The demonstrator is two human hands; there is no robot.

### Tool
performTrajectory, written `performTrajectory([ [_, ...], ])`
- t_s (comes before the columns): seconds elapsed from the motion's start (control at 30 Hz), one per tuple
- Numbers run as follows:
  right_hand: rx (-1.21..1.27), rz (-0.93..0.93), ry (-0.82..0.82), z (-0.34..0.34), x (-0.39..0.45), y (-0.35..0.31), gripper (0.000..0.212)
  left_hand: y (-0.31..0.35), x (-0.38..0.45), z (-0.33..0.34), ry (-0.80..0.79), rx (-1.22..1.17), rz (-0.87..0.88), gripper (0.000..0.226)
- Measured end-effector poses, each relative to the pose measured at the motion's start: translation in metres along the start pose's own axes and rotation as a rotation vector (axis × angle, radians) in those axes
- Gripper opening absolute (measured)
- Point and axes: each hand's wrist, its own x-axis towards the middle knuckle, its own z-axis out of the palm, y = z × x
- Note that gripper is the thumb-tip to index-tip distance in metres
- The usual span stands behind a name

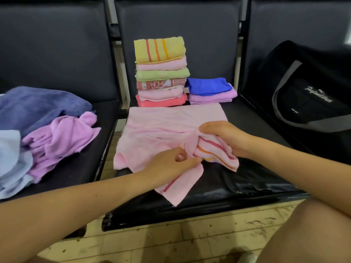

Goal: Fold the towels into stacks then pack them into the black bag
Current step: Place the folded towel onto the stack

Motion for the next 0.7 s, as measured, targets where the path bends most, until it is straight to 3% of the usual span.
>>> performTrajectory([
  [0.13,0.1,0.017,-0.008,0.009,-0.002,-0.013,0.017,0.011,0.009,0.001,-0.031,-0.096,-0.078,0.052],
  [0.23,0.115,0.038,-0.055,0.015,-0.004,-0.018,0.021,0.011,0.015,0.0,0.031,-0.266,-0.061,0.046],
  [0.37,0.059,0.087,-0.064,0.015,-0.007,-0.02,0.016,0.004,0.024,0.0,0.136,-0.314,-0.031,0.04],
  [0.47,0.076,0.062,-0.032,0.008,-0.004,-0.02,0.014,0.002,0.026,-0.004,0.13,-0.348,-0.027,0.033],
  [0.53,0.056,0.025,0.03,-0.002,-0.003,-0.018,0.009,0.0,0.028,-0.01,0.088,-0.546,-0.054,0.025],
  [0.6,-0.048,-0.026,0.072,-0.013,-0.001,-0.015,0.003,0.002,0.027,-0.019,0.011,-0.79,-0.107,0.019],
  [0.7,-0.393,-0.067,0.145,-0.029,0.003,-0.006,0.005,-0.001,0.029,-0.035,-0.053,-1.027,-0.141,0.02],
])
